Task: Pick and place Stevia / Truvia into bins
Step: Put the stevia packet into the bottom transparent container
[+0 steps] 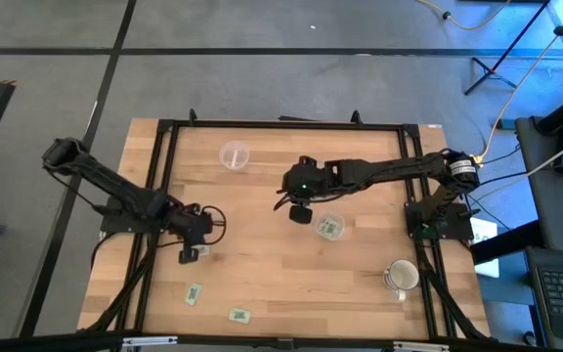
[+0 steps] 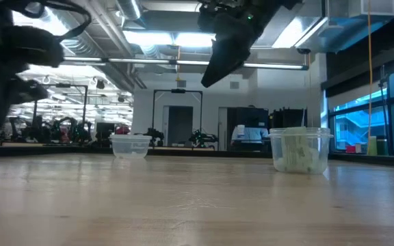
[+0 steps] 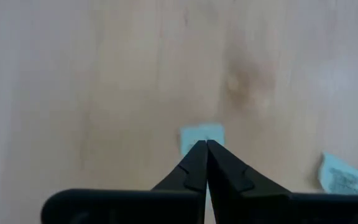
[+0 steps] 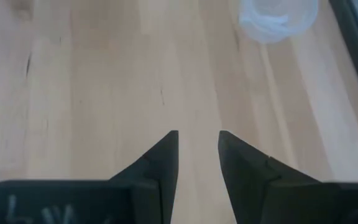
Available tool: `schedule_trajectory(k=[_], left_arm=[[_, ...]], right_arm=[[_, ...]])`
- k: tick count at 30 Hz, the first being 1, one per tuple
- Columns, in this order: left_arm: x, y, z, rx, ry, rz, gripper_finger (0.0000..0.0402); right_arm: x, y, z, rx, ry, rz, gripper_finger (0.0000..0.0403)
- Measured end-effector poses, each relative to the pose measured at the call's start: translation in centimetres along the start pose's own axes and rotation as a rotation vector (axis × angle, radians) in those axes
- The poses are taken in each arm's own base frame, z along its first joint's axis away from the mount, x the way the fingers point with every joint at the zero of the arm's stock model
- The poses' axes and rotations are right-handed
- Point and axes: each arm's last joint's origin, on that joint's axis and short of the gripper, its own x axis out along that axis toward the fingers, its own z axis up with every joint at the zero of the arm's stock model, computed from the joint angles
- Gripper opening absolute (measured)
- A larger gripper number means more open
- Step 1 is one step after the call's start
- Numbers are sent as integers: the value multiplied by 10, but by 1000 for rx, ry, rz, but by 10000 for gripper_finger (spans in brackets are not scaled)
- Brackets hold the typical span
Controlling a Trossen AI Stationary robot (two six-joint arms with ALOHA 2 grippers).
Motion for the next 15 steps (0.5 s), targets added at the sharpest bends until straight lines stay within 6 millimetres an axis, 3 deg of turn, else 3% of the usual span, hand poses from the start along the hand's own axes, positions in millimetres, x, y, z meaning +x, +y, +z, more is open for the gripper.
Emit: schedule_trajectory(k=[7,15], left_arm=[[4,-11,-11,-65,52,8,2],[22,-13,-18,-129,196,87,2]], right_arm=[[0,0,3,0,-27,0,118],[0,0,3,-18,-27,0,118]])
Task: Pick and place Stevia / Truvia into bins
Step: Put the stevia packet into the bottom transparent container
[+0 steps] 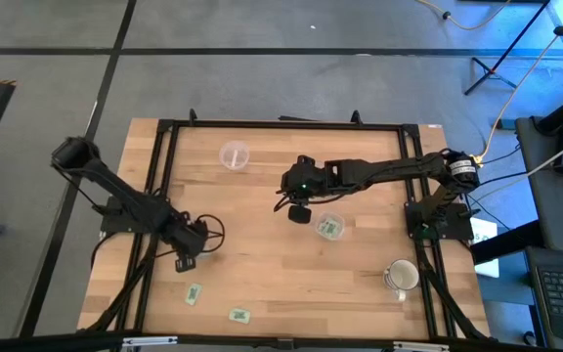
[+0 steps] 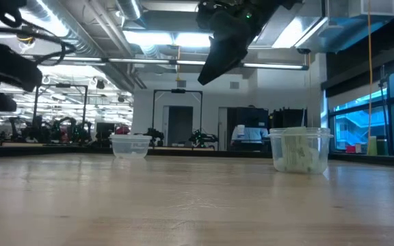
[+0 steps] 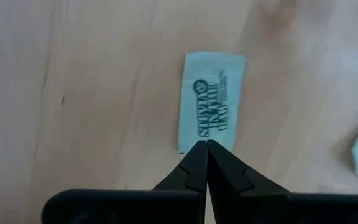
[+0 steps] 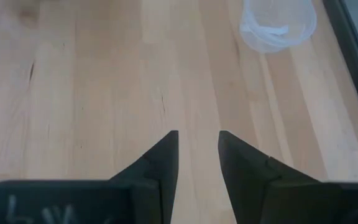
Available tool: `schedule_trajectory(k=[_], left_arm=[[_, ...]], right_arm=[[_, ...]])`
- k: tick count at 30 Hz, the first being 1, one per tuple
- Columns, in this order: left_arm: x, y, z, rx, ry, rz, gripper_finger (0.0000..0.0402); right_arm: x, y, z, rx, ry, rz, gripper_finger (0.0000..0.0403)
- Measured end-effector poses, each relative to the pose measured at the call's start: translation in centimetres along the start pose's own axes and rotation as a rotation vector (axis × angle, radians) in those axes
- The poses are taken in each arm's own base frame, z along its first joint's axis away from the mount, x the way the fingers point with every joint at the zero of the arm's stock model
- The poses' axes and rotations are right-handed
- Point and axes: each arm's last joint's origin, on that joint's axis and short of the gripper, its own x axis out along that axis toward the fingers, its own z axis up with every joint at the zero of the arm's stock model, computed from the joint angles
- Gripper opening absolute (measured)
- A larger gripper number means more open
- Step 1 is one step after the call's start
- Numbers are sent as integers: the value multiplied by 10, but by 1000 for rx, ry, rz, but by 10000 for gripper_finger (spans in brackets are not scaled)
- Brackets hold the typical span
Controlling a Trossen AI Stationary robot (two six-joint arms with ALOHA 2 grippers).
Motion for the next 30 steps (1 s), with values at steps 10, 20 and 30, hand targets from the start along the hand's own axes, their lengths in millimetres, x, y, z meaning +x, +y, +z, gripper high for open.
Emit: schedule_trajectory(k=[10,20,30], left_arm=[[13,-2,2,-2,48,58,2],[16,0,12,31,-60,96,1],[19,16,45,151,-188,129,2]], right_arm=[[0,0,0,3,1,0,118],[18,6,-14,-56,-32,30,118],[57,16,-51,-388,-205,-1,118]])
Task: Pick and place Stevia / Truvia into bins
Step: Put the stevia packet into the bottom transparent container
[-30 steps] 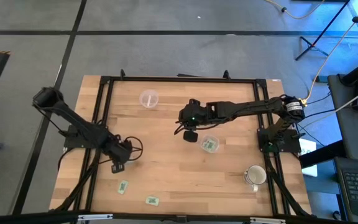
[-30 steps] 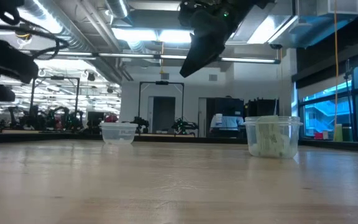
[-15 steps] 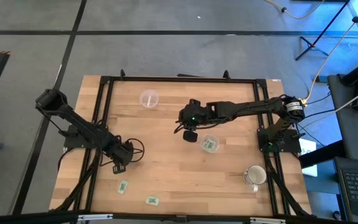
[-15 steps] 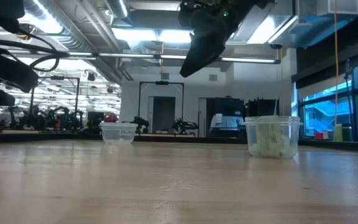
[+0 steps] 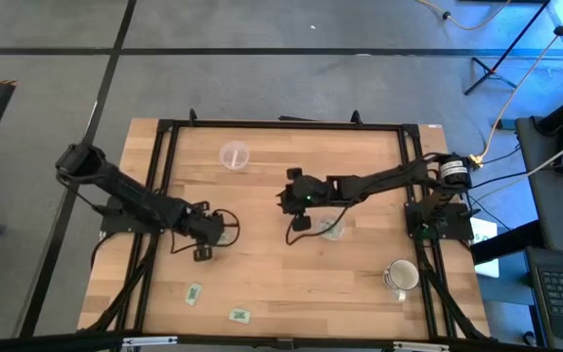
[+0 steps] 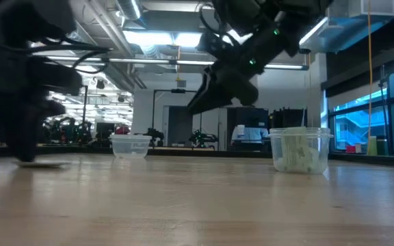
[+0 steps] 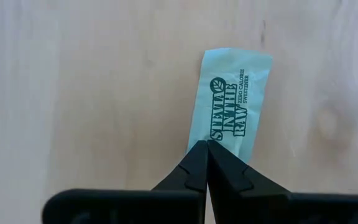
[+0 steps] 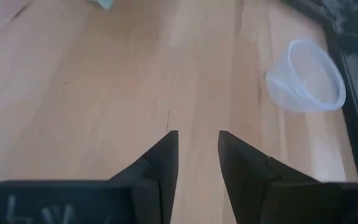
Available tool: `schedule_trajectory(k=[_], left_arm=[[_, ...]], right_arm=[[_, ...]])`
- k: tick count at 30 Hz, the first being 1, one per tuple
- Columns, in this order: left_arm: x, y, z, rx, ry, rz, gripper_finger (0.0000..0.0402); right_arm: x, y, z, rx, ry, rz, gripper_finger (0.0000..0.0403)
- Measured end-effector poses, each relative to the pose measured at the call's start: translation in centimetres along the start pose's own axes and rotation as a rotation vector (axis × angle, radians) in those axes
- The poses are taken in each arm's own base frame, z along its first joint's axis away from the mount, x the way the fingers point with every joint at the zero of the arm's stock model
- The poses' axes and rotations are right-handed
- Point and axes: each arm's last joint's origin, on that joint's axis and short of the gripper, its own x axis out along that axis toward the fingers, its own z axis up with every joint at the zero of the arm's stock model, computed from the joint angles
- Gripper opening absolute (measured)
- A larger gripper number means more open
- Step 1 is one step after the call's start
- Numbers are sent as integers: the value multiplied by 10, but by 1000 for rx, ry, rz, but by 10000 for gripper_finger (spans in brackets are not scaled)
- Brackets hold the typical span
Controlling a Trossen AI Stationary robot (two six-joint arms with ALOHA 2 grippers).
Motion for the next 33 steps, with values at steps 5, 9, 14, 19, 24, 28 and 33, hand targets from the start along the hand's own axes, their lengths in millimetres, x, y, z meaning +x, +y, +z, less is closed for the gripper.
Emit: schedule_trajectory(k=[5,9,14,19,24,28,33], left_arm=[[16,9,19,38,-65,5,1],[25,16,33,41,-138,-2,2],[32,27,43,12,-196,29,1],[38,35,52,-25,-248,35,1],[42,41,57,-54,-276,30,2],[45,43,60,-52,-289,24,1],[47,45,62,-34,-302,17,2]], right_arm=[[0,8,-2,-30,-58,-10,118],[-1,13,3,-44,-110,63,118],[-2,22,6,-121,-143,114,118],[14,35,4,-197,-175,113,118],[37,47,-7,-297,-143,89,118],[50,48,-10,-379,-111,41,118],[63,53,-18,-479,-85,50,118]])
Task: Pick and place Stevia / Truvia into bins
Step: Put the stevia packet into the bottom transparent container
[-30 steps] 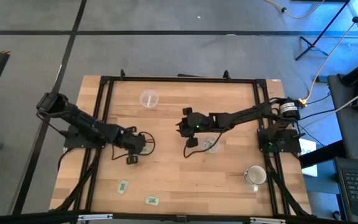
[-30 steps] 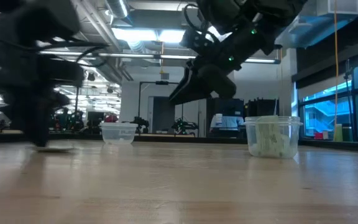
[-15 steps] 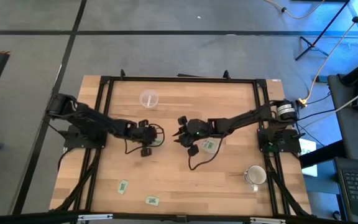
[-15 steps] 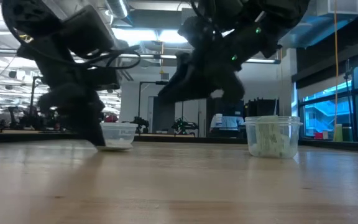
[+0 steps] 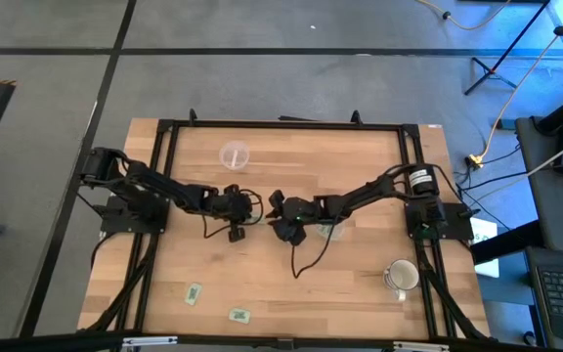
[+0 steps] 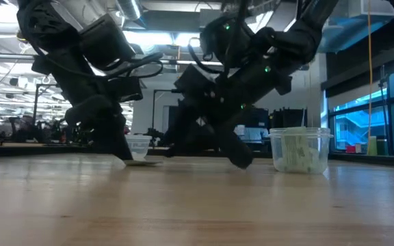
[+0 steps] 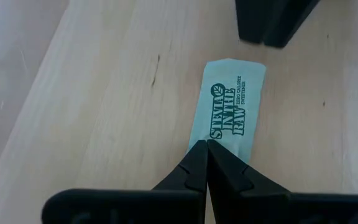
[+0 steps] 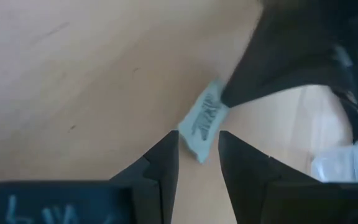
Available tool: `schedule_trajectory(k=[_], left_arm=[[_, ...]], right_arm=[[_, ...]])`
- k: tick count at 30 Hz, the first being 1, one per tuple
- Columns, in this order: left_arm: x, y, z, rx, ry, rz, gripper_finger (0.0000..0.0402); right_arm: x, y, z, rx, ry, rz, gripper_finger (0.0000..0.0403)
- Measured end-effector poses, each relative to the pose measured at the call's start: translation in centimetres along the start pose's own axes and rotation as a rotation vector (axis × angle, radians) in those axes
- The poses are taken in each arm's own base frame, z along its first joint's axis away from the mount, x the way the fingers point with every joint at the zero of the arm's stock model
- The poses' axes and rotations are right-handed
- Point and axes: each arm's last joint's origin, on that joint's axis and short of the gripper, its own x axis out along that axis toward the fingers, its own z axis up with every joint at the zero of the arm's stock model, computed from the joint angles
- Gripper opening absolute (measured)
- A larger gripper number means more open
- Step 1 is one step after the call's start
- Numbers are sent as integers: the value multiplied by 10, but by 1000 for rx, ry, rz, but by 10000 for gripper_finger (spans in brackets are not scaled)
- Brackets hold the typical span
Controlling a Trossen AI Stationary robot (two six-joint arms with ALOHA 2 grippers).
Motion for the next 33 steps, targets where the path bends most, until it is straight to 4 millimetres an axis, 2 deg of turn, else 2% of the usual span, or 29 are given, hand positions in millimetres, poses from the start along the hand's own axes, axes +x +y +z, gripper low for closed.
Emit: schedule_trajectory(k=[6,16,22,26,33], left_arm=[[0,2,0,6,1,-5,2],[0,2,3,25,-21,-25,2],[0,2,3,23,-21,-26,2],[0,2,3,34,-23,-26,1],[0,1,3,38,-27,-27,1]], right_arm=[[10,7,-4,-79,-5,9,118],[12,9,-6,-99,20,25,118],[14,-4,6,-15,172,157,118],[14,-13,13,-38,183,177,118],[15,-14,14,-96,169,181,118]])
